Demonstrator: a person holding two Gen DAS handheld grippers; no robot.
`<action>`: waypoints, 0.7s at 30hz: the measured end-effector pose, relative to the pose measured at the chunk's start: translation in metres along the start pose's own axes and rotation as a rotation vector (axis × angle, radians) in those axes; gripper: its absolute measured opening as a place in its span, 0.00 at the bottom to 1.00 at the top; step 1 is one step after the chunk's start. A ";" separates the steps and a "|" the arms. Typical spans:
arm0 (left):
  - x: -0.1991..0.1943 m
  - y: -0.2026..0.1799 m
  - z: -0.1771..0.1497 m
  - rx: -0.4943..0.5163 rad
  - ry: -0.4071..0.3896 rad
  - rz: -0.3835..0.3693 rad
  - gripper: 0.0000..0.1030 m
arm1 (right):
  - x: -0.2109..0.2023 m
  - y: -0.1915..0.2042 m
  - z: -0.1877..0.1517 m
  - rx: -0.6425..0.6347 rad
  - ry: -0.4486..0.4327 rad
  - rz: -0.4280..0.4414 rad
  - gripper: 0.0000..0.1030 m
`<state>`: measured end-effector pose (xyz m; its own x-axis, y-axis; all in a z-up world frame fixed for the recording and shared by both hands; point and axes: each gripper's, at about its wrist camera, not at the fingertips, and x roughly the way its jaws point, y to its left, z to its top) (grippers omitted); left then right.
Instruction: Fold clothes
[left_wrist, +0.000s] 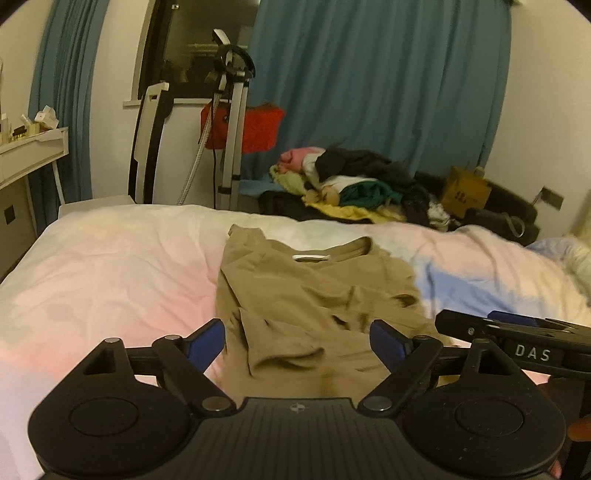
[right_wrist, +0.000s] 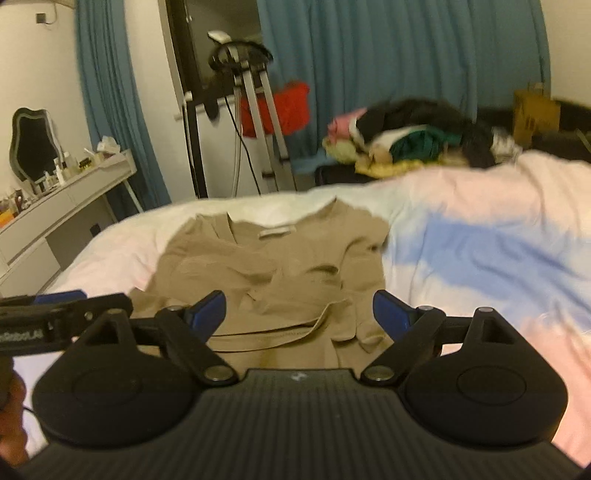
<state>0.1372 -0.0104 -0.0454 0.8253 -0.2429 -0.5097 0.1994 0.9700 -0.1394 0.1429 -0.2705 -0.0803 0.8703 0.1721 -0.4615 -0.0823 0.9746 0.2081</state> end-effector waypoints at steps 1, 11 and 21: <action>-0.009 -0.002 -0.002 0.006 -0.008 -0.001 0.86 | -0.009 0.001 0.000 -0.001 -0.011 -0.002 0.85; -0.052 -0.008 -0.041 -0.121 0.123 -0.115 0.86 | -0.066 0.007 -0.011 0.048 -0.049 -0.011 0.85; 0.015 0.048 -0.105 -0.697 0.449 -0.244 0.75 | -0.067 0.010 -0.018 0.088 -0.015 -0.020 0.85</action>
<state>0.1032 0.0308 -0.1487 0.4858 -0.5678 -0.6645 -0.1473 0.6962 -0.7025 0.0752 -0.2696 -0.0625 0.8785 0.1496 -0.4537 -0.0221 0.9614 0.2743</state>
